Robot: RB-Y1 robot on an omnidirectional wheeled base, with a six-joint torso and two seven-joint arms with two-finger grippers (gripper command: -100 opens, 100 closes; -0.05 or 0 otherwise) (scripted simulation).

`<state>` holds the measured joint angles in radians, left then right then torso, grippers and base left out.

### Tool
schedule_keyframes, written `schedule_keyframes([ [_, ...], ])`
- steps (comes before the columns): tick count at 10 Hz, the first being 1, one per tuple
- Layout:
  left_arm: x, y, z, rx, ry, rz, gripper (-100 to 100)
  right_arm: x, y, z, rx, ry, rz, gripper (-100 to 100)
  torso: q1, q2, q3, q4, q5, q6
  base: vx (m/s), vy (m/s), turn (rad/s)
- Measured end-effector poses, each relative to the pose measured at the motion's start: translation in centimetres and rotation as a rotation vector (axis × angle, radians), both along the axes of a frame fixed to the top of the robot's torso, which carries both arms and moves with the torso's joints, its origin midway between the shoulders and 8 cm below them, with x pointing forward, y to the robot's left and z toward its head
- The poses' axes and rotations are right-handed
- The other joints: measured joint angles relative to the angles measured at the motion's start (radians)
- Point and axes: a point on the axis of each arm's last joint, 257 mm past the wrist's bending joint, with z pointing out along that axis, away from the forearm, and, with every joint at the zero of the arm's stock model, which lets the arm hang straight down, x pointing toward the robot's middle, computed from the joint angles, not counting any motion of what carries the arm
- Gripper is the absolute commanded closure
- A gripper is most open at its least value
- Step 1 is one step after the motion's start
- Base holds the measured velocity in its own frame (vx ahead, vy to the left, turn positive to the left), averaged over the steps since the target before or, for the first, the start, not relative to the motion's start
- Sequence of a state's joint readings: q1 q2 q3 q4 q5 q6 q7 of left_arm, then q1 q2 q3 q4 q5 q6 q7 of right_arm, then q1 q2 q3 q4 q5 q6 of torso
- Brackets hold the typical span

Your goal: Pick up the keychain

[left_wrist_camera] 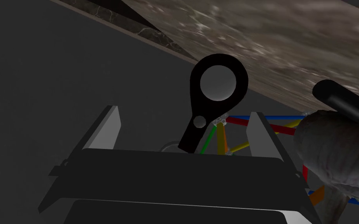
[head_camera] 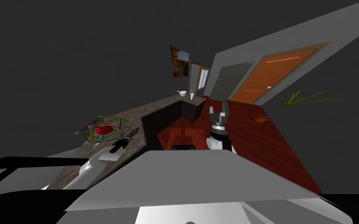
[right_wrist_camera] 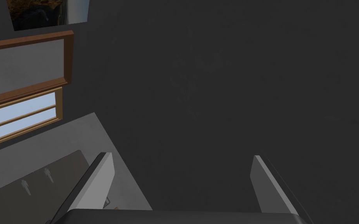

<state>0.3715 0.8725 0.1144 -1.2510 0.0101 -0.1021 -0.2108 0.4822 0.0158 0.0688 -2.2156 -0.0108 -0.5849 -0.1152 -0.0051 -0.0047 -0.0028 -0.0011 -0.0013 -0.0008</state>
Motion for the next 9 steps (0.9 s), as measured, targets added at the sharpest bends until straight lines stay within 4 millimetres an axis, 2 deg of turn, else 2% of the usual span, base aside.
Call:
schedule_keyframes([
  [3,-1.6,2.0,0.6,0.007,-0.009,0.003,-100,0.0,0.0,0.0,0.0,0.0,0.0,0,0.001,0.001,0.0,0.0,0.0,0.0,0.062,-0.052,0.015],
  [4,-1.6,2.1,0.8,0.008,-0.017,-0.004,-100,0.0,0.0,0.0,0.0,0.0,0.0,0,0.003,0.003,0.001,0.0,0.001,0.0,0.056,-0.06,0.019],
  [5,-2.5,2.9,1.1,0.012,-0.019,0.003,-100,0.0,0.0,0.0,0.0,0.0,0.0,0,0.002,0.002,0.001,0.0,0.0,0.0,0.067,-0.067,0.034],
  [7,-2.7,3.5,1.7,0.017,-0.033,-0.006,-100,0.0,0.0,0.0,0.0,0.0,0.0,0,0.003,0.003,0.002,0.001,0.001,0.0,0.02,-0.016,0.0],
  [8,-2.7,3.5,1.7,0.017,-0.034,-0.008,100,0.0,0.0,0.0,0.0,0.0,0.0,0,0.005,0.004,0.002,0.001,0.001,0.0,0.0,0.0,0.0],
  [9,-2.7,3.5,1.7,0.017,-0.034,-0.007,100,0.0,0.0,0.0,0.0,0.0,0.0,0,0.005,0.005,0.003,0.001,0.001,0.001,0.0,0.0,0.0],
])
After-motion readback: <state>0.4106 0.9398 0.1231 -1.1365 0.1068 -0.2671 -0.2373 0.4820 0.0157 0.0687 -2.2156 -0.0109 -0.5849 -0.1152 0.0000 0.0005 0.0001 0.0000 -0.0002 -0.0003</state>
